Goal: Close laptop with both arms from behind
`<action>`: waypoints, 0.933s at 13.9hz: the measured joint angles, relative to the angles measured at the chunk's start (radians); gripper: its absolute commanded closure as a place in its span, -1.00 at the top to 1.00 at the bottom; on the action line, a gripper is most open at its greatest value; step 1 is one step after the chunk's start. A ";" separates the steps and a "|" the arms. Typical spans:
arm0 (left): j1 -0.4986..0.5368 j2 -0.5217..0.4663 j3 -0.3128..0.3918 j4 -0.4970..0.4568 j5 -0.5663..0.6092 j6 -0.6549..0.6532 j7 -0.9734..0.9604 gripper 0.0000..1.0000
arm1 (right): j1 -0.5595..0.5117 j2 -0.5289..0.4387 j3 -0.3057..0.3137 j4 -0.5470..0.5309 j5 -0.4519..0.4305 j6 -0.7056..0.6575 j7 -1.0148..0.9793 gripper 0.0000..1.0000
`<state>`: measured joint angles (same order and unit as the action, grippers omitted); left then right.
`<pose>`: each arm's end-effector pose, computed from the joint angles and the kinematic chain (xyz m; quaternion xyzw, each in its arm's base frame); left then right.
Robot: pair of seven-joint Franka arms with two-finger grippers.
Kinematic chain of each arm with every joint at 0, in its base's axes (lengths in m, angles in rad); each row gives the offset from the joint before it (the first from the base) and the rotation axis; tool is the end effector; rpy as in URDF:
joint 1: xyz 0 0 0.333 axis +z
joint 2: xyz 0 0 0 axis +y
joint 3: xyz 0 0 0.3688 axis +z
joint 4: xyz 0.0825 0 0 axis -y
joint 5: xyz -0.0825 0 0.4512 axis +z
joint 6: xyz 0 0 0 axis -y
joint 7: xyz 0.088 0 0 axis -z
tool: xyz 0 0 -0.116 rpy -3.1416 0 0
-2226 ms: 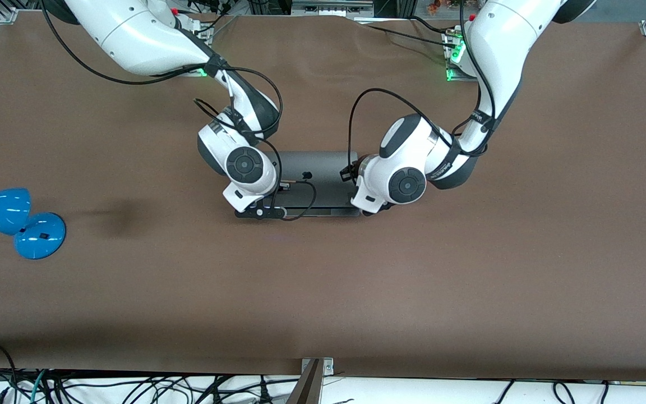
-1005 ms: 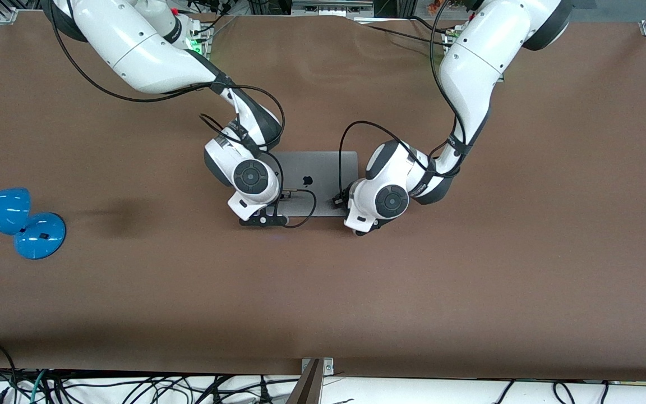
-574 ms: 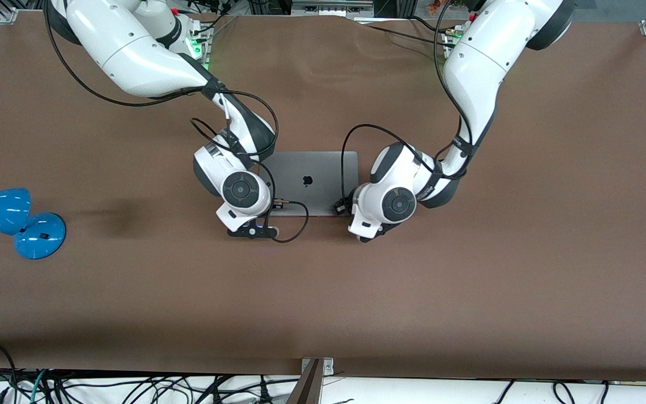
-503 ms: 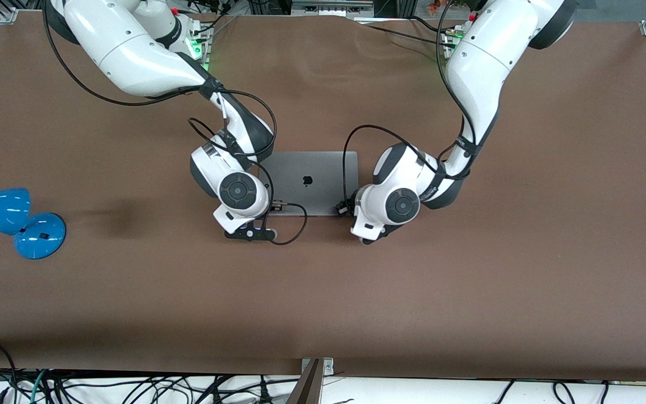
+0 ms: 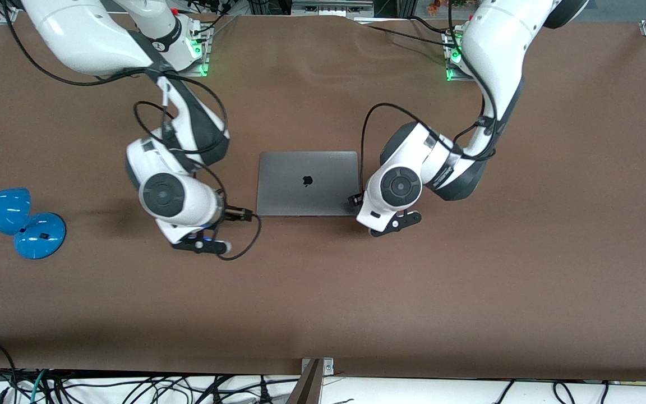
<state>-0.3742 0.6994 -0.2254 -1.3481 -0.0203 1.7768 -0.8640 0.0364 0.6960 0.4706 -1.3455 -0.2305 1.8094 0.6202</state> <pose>0.6741 -0.4187 0.3037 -0.9770 -0.1497 0.1505 0.0217 0.7435 0.2960 0.3391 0.9944 -0.0560 -0.0891 0.0071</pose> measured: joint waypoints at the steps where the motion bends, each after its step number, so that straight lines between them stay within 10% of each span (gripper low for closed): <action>1: 0.010 -0.029 0.004 0.001 0.005 -0.025 0.040 1.00 | -0.022 -0.015 0.000 0.000 0.000 -0.018 -0.020 1.00; 8: 0.266 -0.263 0.005 0.009 0.007 -0.228 0.423 1.00 | -0.132 -0.131 -0.035 0.001 0.014 -0.065 -0.286 1.00; 13: 0.313 -0.396 0.009 0.006 0.007 -0.326 0.506 1.00 | -0.063 -0.342 -0.406 -0.063 0.241 -0.098 -0.629 1.00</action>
<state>-0.0608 0.3036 -0.2161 -1.3419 -0.0138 1.4512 -0.3579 -0.0269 0.3543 0.0646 -1.4085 0.0105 1.7118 -0.0092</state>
